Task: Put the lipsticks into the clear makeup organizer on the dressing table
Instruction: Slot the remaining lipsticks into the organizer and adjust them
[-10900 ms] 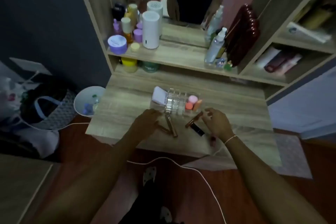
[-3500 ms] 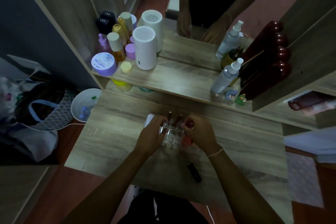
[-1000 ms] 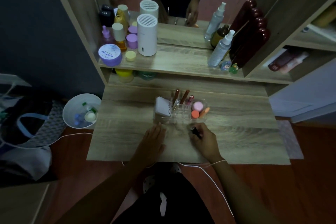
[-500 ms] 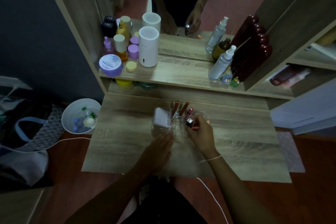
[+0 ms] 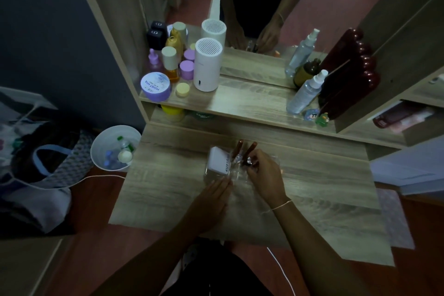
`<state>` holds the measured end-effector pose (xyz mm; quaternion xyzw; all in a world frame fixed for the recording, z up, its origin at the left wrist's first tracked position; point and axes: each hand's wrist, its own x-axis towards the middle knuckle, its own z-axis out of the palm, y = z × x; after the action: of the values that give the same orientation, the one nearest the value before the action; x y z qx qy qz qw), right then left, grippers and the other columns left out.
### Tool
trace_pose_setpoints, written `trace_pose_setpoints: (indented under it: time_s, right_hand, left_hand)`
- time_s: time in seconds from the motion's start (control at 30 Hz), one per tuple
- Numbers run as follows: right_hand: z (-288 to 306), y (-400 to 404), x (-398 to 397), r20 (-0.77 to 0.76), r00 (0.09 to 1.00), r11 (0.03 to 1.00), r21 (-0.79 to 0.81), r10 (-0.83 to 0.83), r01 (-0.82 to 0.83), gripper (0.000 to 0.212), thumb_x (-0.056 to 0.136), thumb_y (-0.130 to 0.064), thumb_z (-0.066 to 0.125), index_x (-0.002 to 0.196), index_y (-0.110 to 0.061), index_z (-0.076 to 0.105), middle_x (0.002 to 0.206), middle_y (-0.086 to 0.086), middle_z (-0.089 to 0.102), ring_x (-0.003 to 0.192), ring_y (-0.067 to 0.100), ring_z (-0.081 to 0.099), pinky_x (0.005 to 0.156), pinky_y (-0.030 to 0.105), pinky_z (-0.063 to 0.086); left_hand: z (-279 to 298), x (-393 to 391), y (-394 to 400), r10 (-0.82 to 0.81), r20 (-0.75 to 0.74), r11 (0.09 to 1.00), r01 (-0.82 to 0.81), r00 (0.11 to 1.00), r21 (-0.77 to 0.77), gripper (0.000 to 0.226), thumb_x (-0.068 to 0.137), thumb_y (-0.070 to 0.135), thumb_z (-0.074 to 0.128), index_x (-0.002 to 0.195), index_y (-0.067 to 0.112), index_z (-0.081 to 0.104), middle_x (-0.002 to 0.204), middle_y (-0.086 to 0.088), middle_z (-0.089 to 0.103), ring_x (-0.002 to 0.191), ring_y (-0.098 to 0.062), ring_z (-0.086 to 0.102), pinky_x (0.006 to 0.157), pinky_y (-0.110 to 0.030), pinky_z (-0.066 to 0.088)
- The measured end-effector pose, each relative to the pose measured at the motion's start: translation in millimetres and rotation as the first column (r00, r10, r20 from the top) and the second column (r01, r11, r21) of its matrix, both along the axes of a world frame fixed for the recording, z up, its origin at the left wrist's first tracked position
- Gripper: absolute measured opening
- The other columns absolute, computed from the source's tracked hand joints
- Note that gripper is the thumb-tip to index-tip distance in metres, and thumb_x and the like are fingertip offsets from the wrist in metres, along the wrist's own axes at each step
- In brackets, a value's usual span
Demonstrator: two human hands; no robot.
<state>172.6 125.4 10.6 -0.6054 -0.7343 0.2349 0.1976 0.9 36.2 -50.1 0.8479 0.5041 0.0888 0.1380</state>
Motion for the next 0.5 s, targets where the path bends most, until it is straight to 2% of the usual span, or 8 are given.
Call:
trace_pose_setpoints:
  time_s: [0.13,0.4,0.5]
  right_hand:
    - [-1.2,0.3,-0.4,0.024,1.0,1.0,0.014,0.008,-0.008,0.025,0.074,-0.005,0.071,0.092,-0.017,0.059,0.086,0.002,0.068,0.078,0.022,0.063,0.072,0.038,0.051]
    - [-0.8,-0.1,-5.3,0.053,0.998,0.999,0.017,0.042,-0.043,0.025,0.08,-0.009,0.069,0.103,-0.015,0.063,0.097,0.005,0.071,0.083,0.028,0.066,0.08,0.045,0.052]
    - [-0.2,0.3,-6.3,0.054,0.997,0.998,0.031,0.054,-0.056,0.026,0.082,-0.01,0.068,0.107,-0.015,0.064,0.102,0.004,0.072,0.088,0.026,0.067,0.082,0.047,0.052]
  left_hand:
    - [-0.5,2.6,0.2,0.018,-0.003,0.997,-0.018,1.0,-0.077,0.06,0.093,0.022,0.043,0.145,0.0,0.022,0.154,-0.019,0.023,0.143,-0.033,0.02,0.117,-0.046,0.019]
    - [4.1,4.4,-2.1,0.036,-0.022,0.999,-0.036,0.999,-0.007,0.058,0.083,0.023,0.061,0.135,0.001,0.046,0.141,-0.018,0.049,0.129,-0.032,0.047,0.103,-0.046,0.044]
    - [3.8,4.4,-2.2,0.04,-0.035,0.999,-0.04,0.999,-0.013,0.061,0.08,0.024,0.064,0.134,0.002,0.047,0.14,-0.017,0.05,0.128,-0.031,0.049,0.101,-0.045,0.046]
